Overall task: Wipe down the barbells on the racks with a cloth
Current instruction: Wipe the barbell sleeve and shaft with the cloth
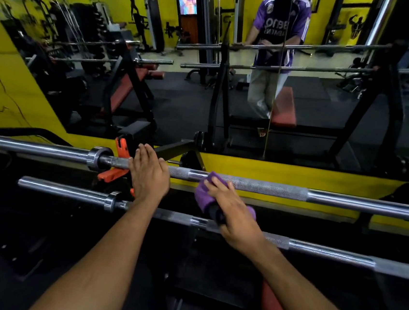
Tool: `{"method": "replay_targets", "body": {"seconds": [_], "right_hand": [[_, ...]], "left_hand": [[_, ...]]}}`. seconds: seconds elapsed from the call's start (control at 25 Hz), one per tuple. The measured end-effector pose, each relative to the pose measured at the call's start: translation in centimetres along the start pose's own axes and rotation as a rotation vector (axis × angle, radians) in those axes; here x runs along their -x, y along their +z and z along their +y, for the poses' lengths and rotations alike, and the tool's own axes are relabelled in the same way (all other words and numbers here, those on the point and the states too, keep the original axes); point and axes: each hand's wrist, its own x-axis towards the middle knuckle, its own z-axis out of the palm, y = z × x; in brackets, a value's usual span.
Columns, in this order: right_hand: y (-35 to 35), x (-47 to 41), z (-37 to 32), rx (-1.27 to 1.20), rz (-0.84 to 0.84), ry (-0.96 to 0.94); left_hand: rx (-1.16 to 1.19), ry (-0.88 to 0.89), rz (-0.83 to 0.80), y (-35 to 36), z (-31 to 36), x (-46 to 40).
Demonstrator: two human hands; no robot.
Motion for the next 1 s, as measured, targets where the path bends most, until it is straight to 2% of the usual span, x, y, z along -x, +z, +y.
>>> {"method": "replay_targets", "body": {"seconds": [0.04, 0.08, 0.2, 0.24, 0.28, 0.32, 0.4, 0.48, 0.52, 0.6, 0.8, 0.88, 0.96, 1.0], "right_hand": [[0.3, 2.2, 0.1, -0.193, 0.055, 0.050], [0.7, 4.3, 0.1, -0.425, 0.185, 0.171], [-0.3, 8.5, 0.6, -1.096, 0.878, 0.806], [-1.3, 9.2, 1.2, -1.298, 0.994, 0.959], [-2.5, 9.5, 1.8, -1.465, 1.037, 0.993], [-3.9, 9.3, 2.1, -1.568, 1.064, 0.933], [-6.5, 7.1, 2.4, -1.633, 1.222, 0.770], [-7.5, 4.0, 2.7, -1.684, 1.356, 0.739], [-7.6, 2.4, 2.8, -1.703, 1.391, 0.796], [-6.3, -0.7, 2.4, -1.787, 1.366, 0.865], [0.7, -7.5, -2.5, -2.019, 1.049, 1.013], [2.0, -8.3, -3.8, -2.038, 0.933, 1.017], [2.8, -7.3, -1.9, -1.989, 0.913, 1.016], [2.8, -6.5, -0.9, -1.947, 0.846, 1.004]], "left_hand": [[-0.016, 0.018, 0.000, 0.0, -0.2, 0.0], [-0.045, 0.059, 0.003, -0.1, -0.5, -0.2], [-0.167, 0.315, 0.027, -0.1, -1.7, -1.9], [-0.196, 0.417, 0.023, -0.1, -2.2, -2.8], [-0.213, 0.511, 0.005, -0.2, -2.5, -3.7], [-0.219, 0.591, -0.016, -0.2, -2.7, -4.4], [-0.206, 0.674, -0.032, -0.3, -3.0, -5.1], [-0.179, 0.639, -0.007, -0.3, -2.8, -4.9], [-0.164, 0.600, 0.015, -0.2, -2.6, -4.5], [-0.130, 0.549, 0.067, 0.0, -2.3, -3.9], [-0.088, 0.561, 0.075, 0.0, -2.2, -4.1], [-0.087, 0.560, 0.071, -0.1, -2.4, -4.2], [-0.081, 0.567, 0.055, 0.0, -2.3, -4.1], [-0.078, 0.566, 0.054, 0.0, -2.3, -4.0]]}}
